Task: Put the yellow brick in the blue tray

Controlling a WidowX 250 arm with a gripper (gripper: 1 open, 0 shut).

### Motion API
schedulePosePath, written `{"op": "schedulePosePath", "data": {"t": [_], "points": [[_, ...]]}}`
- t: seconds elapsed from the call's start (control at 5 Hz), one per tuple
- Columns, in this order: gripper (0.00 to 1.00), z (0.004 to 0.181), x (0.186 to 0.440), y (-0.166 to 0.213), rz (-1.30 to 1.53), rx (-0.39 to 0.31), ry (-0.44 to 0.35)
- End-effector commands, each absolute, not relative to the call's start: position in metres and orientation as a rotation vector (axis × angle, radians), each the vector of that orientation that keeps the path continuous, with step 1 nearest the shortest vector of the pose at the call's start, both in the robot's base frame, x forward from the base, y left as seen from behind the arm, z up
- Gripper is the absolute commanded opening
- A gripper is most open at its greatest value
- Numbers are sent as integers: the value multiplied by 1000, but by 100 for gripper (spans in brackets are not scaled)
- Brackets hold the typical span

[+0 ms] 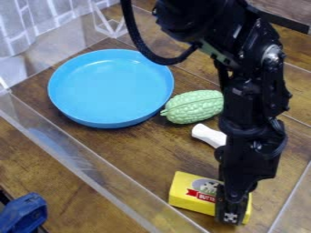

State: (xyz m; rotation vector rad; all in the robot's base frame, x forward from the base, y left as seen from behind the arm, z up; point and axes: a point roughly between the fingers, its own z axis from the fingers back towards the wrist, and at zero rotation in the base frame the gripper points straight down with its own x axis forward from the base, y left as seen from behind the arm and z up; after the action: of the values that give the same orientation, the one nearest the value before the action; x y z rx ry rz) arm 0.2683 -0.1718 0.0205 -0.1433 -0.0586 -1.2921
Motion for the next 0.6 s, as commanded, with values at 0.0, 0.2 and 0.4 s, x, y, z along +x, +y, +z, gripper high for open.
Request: {"op": "schedulePosePath", "data": {"t": [0.0,0.2,0.4], "points": [[0,23,259,-178,-1384,-153,-74],[0,24,253,-182,-1454,-158,-76],[100,22,253,-177,-1465,-158,-75]]}}
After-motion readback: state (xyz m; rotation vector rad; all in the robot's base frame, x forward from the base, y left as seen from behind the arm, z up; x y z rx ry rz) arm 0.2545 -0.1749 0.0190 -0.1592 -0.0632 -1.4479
